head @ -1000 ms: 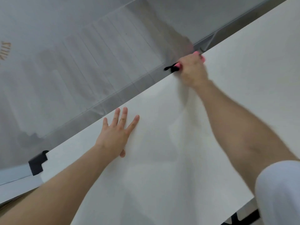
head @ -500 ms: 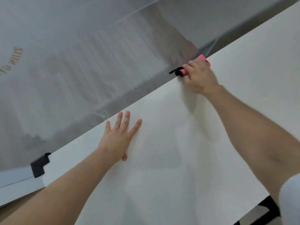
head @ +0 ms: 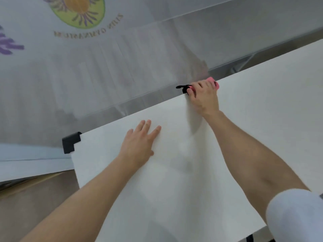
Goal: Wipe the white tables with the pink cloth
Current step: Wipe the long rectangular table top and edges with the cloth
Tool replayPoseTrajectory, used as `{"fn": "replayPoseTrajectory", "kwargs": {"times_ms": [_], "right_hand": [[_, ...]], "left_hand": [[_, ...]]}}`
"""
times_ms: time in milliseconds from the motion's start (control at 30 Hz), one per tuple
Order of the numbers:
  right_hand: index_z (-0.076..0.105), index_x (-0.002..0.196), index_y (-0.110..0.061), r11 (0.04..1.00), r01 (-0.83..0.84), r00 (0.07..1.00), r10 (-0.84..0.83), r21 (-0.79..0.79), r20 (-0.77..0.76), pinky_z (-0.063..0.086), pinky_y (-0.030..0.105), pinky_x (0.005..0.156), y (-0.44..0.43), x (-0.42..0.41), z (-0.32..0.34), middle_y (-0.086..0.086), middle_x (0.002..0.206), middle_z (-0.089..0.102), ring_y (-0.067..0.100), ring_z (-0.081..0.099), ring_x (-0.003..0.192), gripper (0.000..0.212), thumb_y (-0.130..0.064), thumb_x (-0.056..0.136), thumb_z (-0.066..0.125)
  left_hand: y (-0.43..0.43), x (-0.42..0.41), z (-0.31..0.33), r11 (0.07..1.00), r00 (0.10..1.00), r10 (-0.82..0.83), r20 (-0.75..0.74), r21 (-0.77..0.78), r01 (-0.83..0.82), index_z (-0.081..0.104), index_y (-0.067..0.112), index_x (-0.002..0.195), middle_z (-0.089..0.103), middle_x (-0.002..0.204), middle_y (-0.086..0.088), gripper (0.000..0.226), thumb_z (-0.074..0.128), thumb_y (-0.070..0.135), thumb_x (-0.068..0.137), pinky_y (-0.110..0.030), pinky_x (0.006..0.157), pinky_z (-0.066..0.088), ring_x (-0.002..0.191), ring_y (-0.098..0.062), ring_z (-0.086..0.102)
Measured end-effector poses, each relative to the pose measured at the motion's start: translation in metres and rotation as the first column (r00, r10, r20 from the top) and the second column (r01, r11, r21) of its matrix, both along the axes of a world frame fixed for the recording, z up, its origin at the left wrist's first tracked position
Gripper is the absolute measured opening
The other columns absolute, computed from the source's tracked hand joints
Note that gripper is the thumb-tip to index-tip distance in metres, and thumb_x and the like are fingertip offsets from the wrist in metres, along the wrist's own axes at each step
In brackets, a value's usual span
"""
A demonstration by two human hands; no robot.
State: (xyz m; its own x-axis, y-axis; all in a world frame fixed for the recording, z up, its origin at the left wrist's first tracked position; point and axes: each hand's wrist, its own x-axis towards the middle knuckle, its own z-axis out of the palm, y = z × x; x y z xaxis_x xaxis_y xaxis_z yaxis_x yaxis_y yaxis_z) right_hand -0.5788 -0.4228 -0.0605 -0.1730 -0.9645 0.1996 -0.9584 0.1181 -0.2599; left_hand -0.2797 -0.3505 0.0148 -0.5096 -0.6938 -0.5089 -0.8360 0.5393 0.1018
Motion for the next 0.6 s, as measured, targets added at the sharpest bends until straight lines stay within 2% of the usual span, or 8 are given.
{"fn": "replayPoseTrajectory", "kwargs": {"times_ms": [67,167,200,267,367,467,533,600], "right_hand": [[0.075,0.1,-0.02,0.997,-0.081,0.996,0.082,-0.019,0.037,0.038,0.044,0.101,0.006,0.078,0.0,0.001,0.095,0.069,0.029,0.06,0.1,0.031,-0.042,0.105,0.055],[0.076,0.105,-0.022,0.922,-0.388,0.911,0.381,0.013,0.154,0.037,0.043,0.095,0.015,0.228,-0.006,0.001,0.093,0.071,0.027,0.058,0.096,0.03,-0.045,0.104,0.057],[0.075,0.107,-0.022,0.884,-0.464,0.875,0.447,0.058,0.188,0.039,0.044,0.095,0.018,0.266,-0.007,0.002,0.095,0.072,0.03,0.061,0.096,0.03,-0.045,0.105,0.056],[0.075,0.111,-0.022,0.828,-0.552,0.822,0.522,0.097,0.228,0.04,0.044,0.097,0.012,0.293,-0.006,0.003,0.1,0.073,0.032,0.063,0.098,0.033,-0.046,0.107,0.053],[0.073,0.117,-0.025,0.843,-0.526,0.843,0.499,0.114,0.203,0.042,0.041,0.101,0.007,0.241,-0.008,-0.001,0.108,0.074,0.027,0.063,0.106,0.041,-0.054,0.108,0.044],[0.074,0.11,-0.023,0.955,-0.288,0.955,0.28,0.073,0.098,0.041,0.043,0.101,0.009,0.169,-0.006,0.001,0.105,0.073,0.031,0.062,0.104,0.038,-0.05,0.106,0.048],[0.074,0.1,-0.018,0.982,-0.184,0.982,0.181,0.051,0.051,0.042,0.047,0.1,0.011,0.188,-0.005,0.006,0.097,0.071,0.034,0.06,0.099,0.035,-0.044,0.104,0.05],[0.074,0.098,-0.019,0.97,-0.238,0.969,0.234,0.046,0.082,0.043,0.048,0.097,0.015,0.252,-0.008,0.006,0.093,0.07,0.034,0.061,0.095,0.032,-0.042,0.103,0.052]], "left_hand": [[0.028,0.044,0.001,0.994,0.994,0.104,-0.03,-0.013,-0.104,0.012,0.037,0.172,0.007,0.181,-0.005,0.097,0.074,0.048,0.098,-0.044,0.129,0.027,0.168,-0.026,0.005],[0.059,0.11,0.003,0.983,0.984,0.178,-0.005,-0.051,-0.178,0.025,0.037,0.17,0.02,0.178,-0.008,0.102,0.082,0.057,0.088,-0.045,0.125,0.033,0.166,-0.029,0.017],[0.066,0.129,0.004,0.979,0.979,0.2,0.03,-0.051,-0.198,0.024,0.038,0.17,0.019,0.178,-0.008,0.107,0.084,0.06,0.084,-0.046,0.124,0.034,0.166,-0.03,0.017],[0.075,0.158,0.002,0.978,0.973,0.209,0.102,-0.022,-0.208,0.007,0.042,0.172,0.002,0.181,-0.006,0.122,0.085,0.065,0.08,-0.049,0.127,0.032,0.167,-0.03,0.006],[0.084,0.17,-0.005,0.98,0.97,0.194,0.144,0.02,-0.199,-0.015,0.04,0.17,-0.023,0.179,-0.002,0.139,0.089,0.058,0.08,-0.055,0.13,0.027,0.168,-0.03,-0.013],[0.085,0.164,-0.008,0.97,0.964,0.236,0.123,0.026,-0.241,-0.015,0.037,0.171,-0.025,0.178,-0.003,0.14,0.092,0.048,0.081,-0.061,0.13,0.024,0.167,-0.032,-0.017],[0.085,0.164,-0.01,0.967,0.96,0.249,0.13,0.027,-0.254,-0.013,0.036,0.171,-0.025,0.178,-0.003,0.139,0.093,0.043,0.081,-0.063,0.13,0.023,0.167,-0.033,-0.017],[0.085,0.164,-0.011,0.967,0.96,0.25,0.127,0.026,-0.255,-0.011,0.036,0.172,-0.023,0.178,-0.003,0.14,0.094,0.042,0.08,-0.064,0.13,0.023,0.167,-0.032,-0.015]]}}
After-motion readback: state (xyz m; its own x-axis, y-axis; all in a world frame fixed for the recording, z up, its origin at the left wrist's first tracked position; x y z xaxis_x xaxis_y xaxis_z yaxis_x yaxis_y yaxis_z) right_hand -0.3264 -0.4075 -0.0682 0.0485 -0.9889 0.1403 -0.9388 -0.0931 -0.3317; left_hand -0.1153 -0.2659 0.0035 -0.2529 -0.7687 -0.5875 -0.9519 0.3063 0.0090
